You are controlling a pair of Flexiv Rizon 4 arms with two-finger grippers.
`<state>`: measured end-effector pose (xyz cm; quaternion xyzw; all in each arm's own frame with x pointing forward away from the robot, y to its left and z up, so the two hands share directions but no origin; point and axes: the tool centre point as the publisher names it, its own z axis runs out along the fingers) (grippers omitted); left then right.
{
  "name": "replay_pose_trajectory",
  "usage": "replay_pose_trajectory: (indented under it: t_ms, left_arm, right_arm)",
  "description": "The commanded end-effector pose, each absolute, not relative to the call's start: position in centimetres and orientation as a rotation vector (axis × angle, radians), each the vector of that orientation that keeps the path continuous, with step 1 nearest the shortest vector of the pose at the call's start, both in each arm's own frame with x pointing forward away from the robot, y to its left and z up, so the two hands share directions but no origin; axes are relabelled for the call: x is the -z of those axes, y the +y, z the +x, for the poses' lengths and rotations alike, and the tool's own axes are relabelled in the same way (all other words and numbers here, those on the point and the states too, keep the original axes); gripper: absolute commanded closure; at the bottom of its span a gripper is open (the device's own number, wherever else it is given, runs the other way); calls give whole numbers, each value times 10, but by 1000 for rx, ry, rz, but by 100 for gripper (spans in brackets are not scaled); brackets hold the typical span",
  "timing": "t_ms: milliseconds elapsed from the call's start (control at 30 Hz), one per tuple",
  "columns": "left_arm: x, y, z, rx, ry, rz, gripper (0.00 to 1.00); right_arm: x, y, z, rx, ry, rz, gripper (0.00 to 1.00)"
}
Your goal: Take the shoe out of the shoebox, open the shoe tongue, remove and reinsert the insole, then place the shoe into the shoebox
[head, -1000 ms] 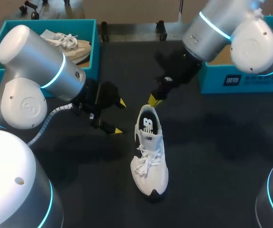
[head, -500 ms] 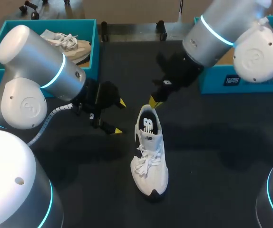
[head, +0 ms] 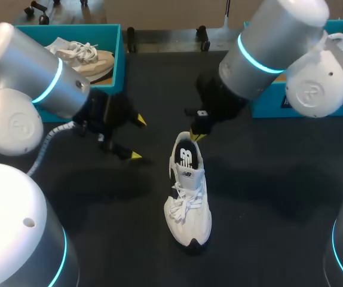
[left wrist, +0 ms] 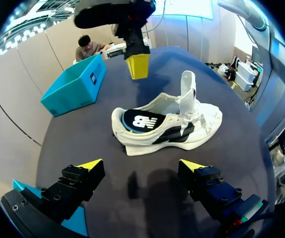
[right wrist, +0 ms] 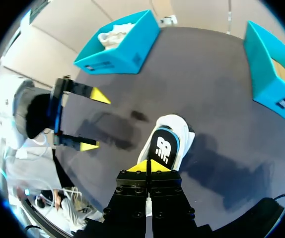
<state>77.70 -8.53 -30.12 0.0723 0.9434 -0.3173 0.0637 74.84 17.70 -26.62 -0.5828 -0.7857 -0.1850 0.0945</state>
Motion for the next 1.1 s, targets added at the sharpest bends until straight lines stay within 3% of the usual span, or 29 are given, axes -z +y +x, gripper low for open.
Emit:
replay_pose_trajectory:
  t_ms: [33, 733, 1100]
  left_arm:
    - [287, -66, 780, 938, 2865, 222, 0]
    - [249, -12, 815, 908, 2808, 133, 0]
    - [249, -12, 815, 908, 2808, 133, 0]
  right_arm:
    - [280, 191, 749, 398, -2371, -1780, 100]
    - [284, 194, 749, 321, -2388, -1796, 100]
    - [315, 192, 745, 280, -2439, -1955, 100]
